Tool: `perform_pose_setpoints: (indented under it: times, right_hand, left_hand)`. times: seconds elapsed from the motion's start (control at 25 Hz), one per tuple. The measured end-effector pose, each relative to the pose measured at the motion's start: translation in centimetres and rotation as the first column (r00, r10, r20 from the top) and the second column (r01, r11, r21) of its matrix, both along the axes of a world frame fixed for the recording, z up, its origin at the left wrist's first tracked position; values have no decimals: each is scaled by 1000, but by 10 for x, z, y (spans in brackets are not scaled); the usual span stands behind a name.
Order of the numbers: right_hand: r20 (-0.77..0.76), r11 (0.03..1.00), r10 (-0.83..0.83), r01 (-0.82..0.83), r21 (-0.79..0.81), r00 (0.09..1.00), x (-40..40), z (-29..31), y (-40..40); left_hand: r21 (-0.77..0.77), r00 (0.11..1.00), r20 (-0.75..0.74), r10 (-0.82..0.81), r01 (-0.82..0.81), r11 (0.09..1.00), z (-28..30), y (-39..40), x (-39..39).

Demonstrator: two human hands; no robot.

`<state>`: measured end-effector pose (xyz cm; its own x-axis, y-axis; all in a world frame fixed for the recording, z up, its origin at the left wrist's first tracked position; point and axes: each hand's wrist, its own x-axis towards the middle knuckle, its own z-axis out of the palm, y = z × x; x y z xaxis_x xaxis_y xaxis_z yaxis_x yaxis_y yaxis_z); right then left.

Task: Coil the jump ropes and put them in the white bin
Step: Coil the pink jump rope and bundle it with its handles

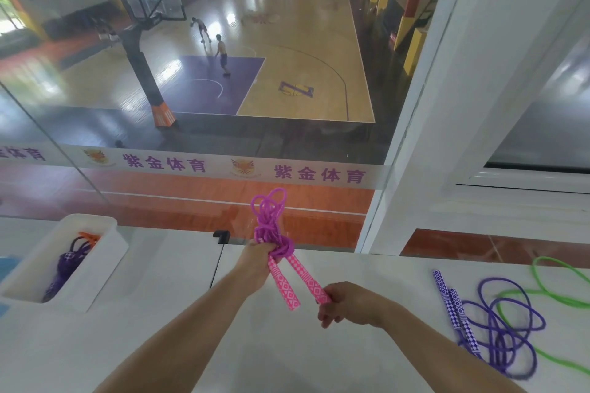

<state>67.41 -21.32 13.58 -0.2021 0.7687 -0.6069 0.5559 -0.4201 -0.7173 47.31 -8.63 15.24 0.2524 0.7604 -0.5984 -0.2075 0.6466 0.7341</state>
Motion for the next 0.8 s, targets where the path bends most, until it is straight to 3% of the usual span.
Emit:
perform_pose_setpoints:
  times: [0.12, 0.2, 0.24, 0.32, 0.4, 0.48, 0.6, 0.8]
  right_hand:
    - [100, 998, 66, -65, -10, 993, -2, 3, 1]
    - [65, 999, 35, -35, 0, 997, -10, 4, 3]
    - [-53, 999, -42, 40, -28, 998, -16, 5, 5]
    - [-352, 964, -255, 209, -163, 901, -28, 6, 10]
    - [-482, 942, -331, 253, -222, 811, -43, 10, 15]
    - [-410, 958, -287, 250, -142, 866, -63, 12, 17]
    - [-173, 972, -223, 232, 28, 959, -93, 9, 22]
    - [-18, 972, -214, 215, 99, 977, -143, -13, 31]
  left_hand:
    - [44, 998, -6, -54, 55, 998, 2, 3, -3]
    - [45, 993, 28, -112, 111, 993, 6, -2, 0]
    - [57, 988, 46, -145, 142, 988, 6, -5, 2]
    - [84, 980, 68, -188, 182, 980, 4, -10, 4]
    - [86, 978, 102, -180, 171, 981, -1, -14, 0]
    - [82, 981, 109, -159, 151, 985, -6, -17, -8]
    - [101, 985, 59, -164, 158, 982, -16, -19, -27]
    - [10, 993, 7, -119, 119, 993, -54, -16, -65]
